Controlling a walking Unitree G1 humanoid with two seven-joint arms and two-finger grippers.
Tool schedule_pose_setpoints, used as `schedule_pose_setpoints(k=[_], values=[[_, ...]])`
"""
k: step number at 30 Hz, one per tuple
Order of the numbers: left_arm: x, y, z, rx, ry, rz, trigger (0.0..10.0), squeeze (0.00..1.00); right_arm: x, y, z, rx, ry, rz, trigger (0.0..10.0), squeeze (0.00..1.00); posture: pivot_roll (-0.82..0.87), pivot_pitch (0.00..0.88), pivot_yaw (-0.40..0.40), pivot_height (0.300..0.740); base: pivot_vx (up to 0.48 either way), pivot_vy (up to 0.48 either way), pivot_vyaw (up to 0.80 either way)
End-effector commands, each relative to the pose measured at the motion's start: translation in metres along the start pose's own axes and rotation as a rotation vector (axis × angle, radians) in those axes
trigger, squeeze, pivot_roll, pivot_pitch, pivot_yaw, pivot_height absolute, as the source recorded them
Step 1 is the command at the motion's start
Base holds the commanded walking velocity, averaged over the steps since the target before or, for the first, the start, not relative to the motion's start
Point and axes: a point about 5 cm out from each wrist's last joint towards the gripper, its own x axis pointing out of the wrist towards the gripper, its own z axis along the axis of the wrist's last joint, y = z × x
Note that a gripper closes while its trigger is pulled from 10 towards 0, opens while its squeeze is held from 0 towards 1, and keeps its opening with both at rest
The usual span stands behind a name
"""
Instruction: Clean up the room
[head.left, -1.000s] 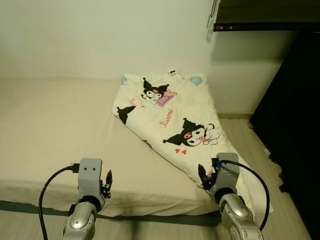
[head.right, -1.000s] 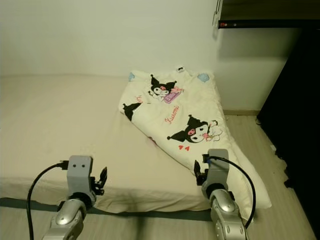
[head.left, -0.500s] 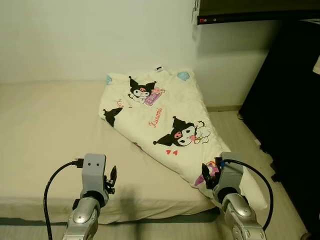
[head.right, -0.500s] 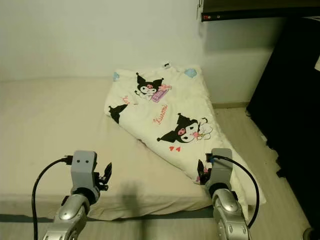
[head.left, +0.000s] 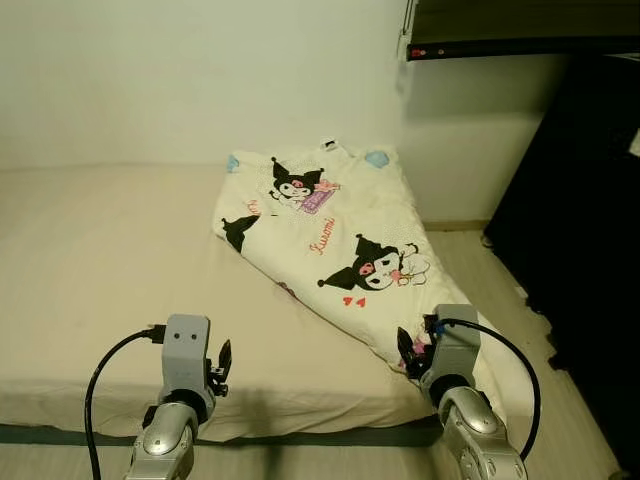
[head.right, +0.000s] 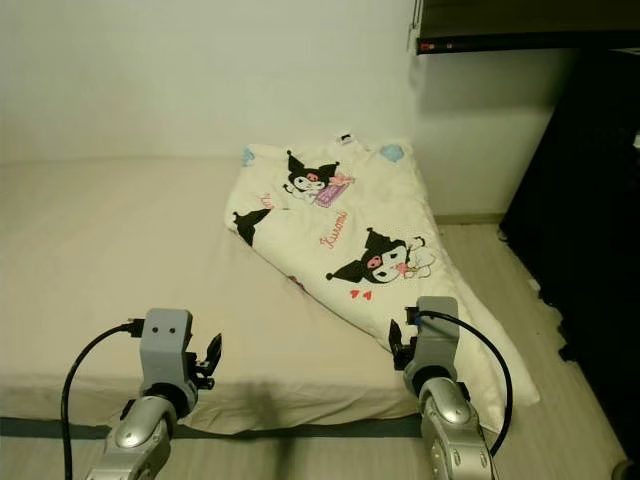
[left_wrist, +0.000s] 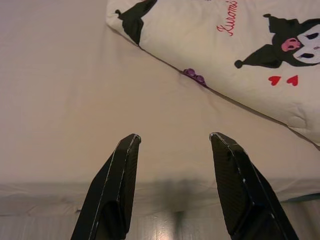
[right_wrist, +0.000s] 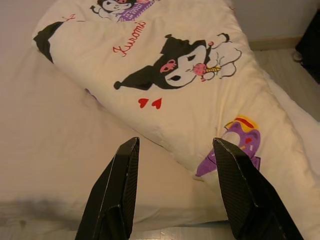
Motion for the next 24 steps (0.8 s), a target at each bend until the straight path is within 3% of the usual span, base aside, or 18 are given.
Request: schedule_pose_setpoints(k=[1,18,24], values=[[-0.0017,0.0032,-0.0045,0.019,0.025,-0.001,10.0,0.00,-0.0016,0.0029,-0.0060,0.016,0.025,0.005,10.0,0.00,-0.05,0.158,0.050,0.733,0.000,0.000,0.00],[0.0006,0.0017,-0.0017,0.004,0.013,-0.011,10.0,0.00,-0.0026,0.0011,-0.0066,0.011,0.026,0.005,10.0,0.00,-0.05,0.143,0.048,0.733,0.000,0.000,0.00],[0.0000,0.0033,0.0003,0.004,0.000,-0.010,10.0,0.00,-0.0009,0.0031,-0.0058,0.011,0.024,0.009,10.0,0.00,-0.05,0.139,0.045,0.733,0.000,0.394,0.00]])
